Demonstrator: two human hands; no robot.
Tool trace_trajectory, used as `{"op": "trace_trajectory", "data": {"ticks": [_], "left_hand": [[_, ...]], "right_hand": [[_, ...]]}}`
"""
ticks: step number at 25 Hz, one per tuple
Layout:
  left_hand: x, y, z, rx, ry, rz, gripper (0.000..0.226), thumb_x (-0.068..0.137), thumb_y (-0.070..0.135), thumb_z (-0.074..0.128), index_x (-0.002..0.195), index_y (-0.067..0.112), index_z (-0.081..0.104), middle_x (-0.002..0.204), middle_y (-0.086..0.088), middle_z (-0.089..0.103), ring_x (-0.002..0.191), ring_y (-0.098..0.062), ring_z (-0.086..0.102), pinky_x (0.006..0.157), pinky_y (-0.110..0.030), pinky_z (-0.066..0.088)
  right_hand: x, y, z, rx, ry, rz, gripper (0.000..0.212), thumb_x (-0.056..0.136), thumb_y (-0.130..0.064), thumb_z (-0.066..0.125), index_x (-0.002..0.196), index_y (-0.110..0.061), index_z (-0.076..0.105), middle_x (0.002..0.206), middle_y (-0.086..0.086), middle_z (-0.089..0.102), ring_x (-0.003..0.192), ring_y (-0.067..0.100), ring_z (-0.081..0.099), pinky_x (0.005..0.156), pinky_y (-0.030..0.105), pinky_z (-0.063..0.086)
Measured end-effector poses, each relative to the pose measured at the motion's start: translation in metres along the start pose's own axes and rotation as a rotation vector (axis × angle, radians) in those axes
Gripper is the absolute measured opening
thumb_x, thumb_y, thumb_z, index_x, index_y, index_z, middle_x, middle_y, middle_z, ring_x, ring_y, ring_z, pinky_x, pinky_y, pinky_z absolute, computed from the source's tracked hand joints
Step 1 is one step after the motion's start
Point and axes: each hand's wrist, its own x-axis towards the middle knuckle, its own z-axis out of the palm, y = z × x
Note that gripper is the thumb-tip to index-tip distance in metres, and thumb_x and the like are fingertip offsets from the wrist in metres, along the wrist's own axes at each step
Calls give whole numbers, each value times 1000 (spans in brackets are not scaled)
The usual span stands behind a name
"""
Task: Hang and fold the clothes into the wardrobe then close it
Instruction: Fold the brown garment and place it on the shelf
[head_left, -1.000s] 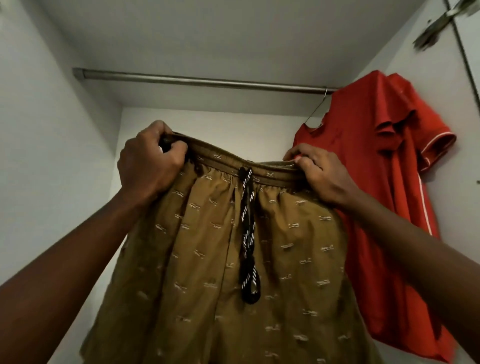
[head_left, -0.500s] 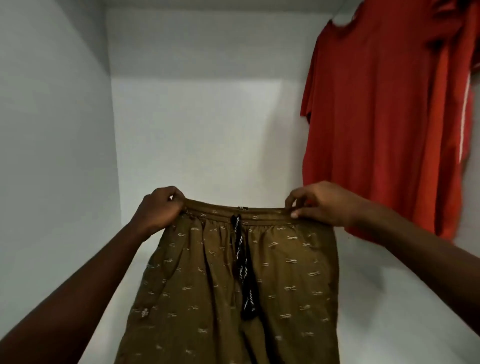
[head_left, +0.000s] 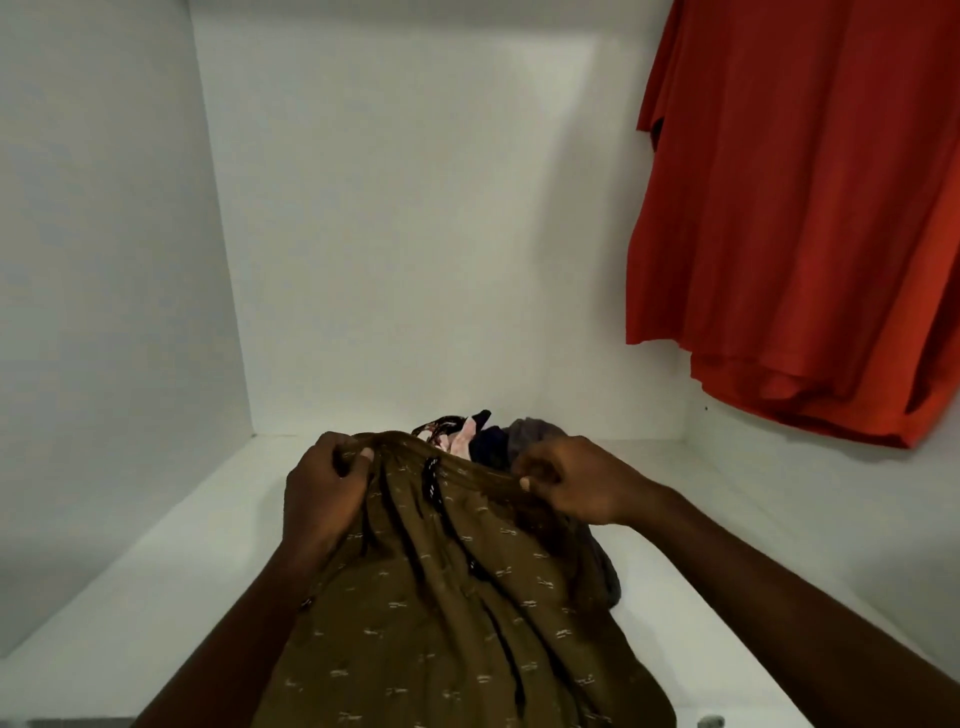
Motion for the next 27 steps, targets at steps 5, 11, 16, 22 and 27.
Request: {"op": "trace_trajectory", "data": {"ticks": [5, 11, 16, 22, 27], "left_hand": [[-34, -20, 4, -18, 69, 83, 24, 92, 42, 73, 78, 26, 61, 76, 7, 67, 73, -11, 65, 67, -33, 53], [-36, -41, -17, -54, 169, 6, 14, 91, 29, 76, 94, 25, 63, 79, 11, 70, 71, -6, 68, 68, -33, 57], [-22, -43, -32, -213, 186, -65, 17, 92, 27, 77, 108, 25, 71, 90, 9, 72, 87, -11, 70, 83, -34, 57], [-19, -26, -26, -402, 157, -107, 7, 92, 26, 76, 95, 32, 73, 94, 6, 75, 94, -20, 72, 87, -48, 61], [-25, -22, -24, -499, 180, -105, 20, 91, 12, 76, 97, 32, 73, 100, 0, 75, 93, -27, 74, 70, -36, 61]], "right_hand": [[33, 20, 37, -155, 22, 135, 37, 99, -32, 60, 135, -24, 57, 133, 2, 53, 117, 18, 51, 96, 35, 48], [49, 39, 46, -163, -9, 191, 23, 89, -44, 72, 98, -30, 56, 97, -5, 63, 90, 16, 60, 73, 34, 51], [42, 41, 41, -285, 39, 7, 39, 88, -46, 73, 116, -24, 59, 107, -5, 49, 105, 12, 40, 83, 29, 36], [33, 47, 48, 76, 134, 145, 25, 87, -33, 78, 106, -30, 61, 103, -9, 63, 96, 12, 61, 74, 27, 52], [36, 45, 52, 191, 18, 233, 38, 92, -42, 72, 123, -22, 64, 108, -7, 63, 101, 14, 63, 75, 23, 47]]}}
